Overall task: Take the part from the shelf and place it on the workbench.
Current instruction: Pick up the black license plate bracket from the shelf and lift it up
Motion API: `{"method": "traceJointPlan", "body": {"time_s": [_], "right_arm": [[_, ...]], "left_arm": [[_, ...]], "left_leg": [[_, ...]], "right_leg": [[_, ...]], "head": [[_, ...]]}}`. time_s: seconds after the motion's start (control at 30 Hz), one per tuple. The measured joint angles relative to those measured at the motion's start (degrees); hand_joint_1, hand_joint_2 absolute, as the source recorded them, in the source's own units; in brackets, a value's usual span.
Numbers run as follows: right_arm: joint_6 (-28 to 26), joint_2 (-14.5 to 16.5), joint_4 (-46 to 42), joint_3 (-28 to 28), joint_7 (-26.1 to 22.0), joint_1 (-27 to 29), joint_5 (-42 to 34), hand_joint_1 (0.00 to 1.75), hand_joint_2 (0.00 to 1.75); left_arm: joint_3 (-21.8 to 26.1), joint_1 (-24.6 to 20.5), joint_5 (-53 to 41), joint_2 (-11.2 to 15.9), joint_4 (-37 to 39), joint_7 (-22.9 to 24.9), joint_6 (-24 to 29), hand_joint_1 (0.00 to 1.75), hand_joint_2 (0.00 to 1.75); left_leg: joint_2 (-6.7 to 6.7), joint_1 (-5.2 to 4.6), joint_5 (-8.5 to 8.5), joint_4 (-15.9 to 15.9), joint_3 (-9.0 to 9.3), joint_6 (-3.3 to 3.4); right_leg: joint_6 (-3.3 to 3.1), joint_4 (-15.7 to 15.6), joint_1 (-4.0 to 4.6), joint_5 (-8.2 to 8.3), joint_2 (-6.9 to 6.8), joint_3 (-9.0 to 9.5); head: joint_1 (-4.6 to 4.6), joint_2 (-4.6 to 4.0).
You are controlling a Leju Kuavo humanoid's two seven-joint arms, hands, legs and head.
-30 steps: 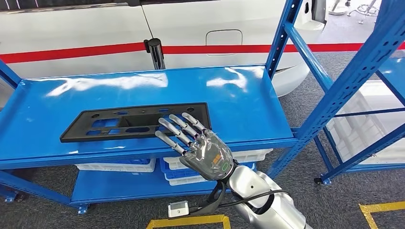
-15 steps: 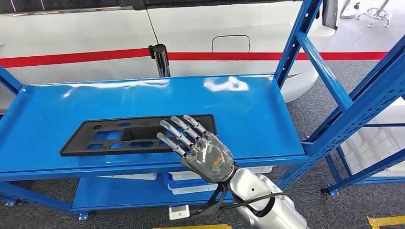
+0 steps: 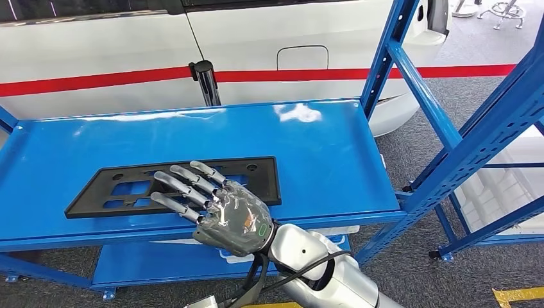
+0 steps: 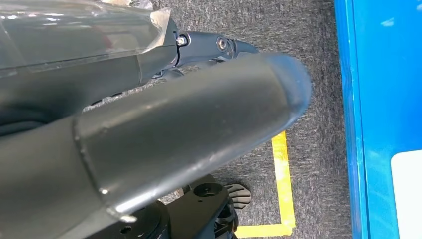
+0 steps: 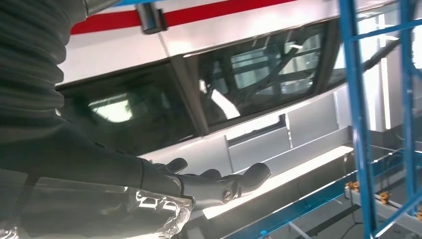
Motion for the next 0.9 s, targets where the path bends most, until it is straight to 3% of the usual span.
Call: {"method": "traceJointPlan", "body": {"time_s": [0.13,0.63,0.9], "right_arm": [[0.7,0.8,-0.1,1.4,-0.1,-0.2,-1.9,0.0,1.75],[4.0,1.4,-1.7,3.1,-0.5,-1.0,-7.8,0.0,1.75],[5.1,4.2,2.1,4.0,1.5,-3.2,-9.0,0.0,1.75]], "left_arm": [[0.0,0.0,0.3,-0.1,0.0,0.2,0.2,0.0,0.0],[-0.5,-0.2,0.9,-0.2,0.0,0.9,0.4,0.0,0.0],[-1.6,-1.0,1.0,-0.3,0.0,1.7,1.1,0.0,0.0]], "left_leg": [[0.0,-0.06,-0.02,0.0,0.14,-0.26],[0.01,-0.35,-0.09,0.0,0.25,-0.22],[0.02,-0.33,-0.1,0.0,0.28,-0.21]], "right_leg": [[0.0,0.0,-0.02,0.0,-0.02,0.18],[0.02,-0.2,-0.25,0.0,-0.02,0.44],[0.02,-0.2,-0.25,0.0,-0.01,0.45]], "head": [[0.02,0.0],[0.02,0.01],[0.01,0.0]]}}
